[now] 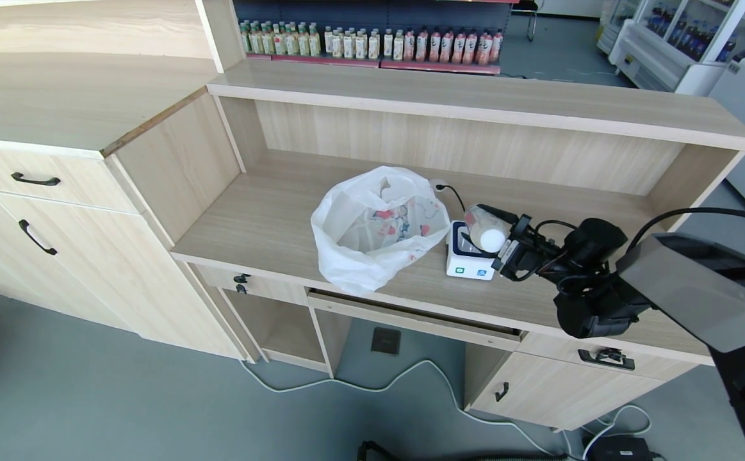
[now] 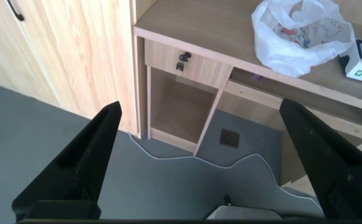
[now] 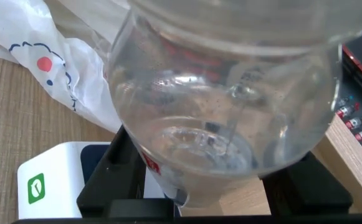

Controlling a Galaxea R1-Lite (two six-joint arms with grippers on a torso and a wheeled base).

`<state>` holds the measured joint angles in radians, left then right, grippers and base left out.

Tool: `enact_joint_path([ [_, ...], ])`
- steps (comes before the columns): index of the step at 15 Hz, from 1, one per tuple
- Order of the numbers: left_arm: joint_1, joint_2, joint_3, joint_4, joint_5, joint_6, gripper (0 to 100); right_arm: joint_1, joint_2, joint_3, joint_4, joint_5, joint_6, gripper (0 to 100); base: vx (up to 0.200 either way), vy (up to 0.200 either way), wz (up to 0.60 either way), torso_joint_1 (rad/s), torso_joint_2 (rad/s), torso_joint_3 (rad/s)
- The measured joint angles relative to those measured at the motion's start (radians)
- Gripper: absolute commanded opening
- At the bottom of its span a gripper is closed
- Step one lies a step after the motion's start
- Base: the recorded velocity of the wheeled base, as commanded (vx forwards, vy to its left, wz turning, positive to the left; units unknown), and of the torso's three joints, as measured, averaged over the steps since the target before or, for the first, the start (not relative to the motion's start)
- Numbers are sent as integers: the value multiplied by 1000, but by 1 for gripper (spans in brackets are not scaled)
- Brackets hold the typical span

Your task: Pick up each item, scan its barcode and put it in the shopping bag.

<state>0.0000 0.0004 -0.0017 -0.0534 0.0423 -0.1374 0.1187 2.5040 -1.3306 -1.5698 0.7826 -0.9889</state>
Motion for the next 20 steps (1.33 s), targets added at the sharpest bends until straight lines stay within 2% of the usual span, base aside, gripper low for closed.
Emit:
enact_joint_path([
  [12,0,0,0,0,0,0,100,-1,29,-51,3,0,74,0,0,0,0,0,0,0],
  [14,0,0,0,0,0,0,100,-17,-11,-54,1,-1,135,0,0,0,0,0,0,0],
  [16,0,0,0,0,0,0,100,-42,-78,-54,1,-13,281,0,0,0,0,0,0,0],
  [18,0,0,0,0,0,0,100,-64,-163,-50,22,-70,404,0,0,0,0,0,0,0],
  [20,0,0,0,0,0,0,100,-93,-275,-21,122,-164,509,0,0,0,0,0,0,0],
])
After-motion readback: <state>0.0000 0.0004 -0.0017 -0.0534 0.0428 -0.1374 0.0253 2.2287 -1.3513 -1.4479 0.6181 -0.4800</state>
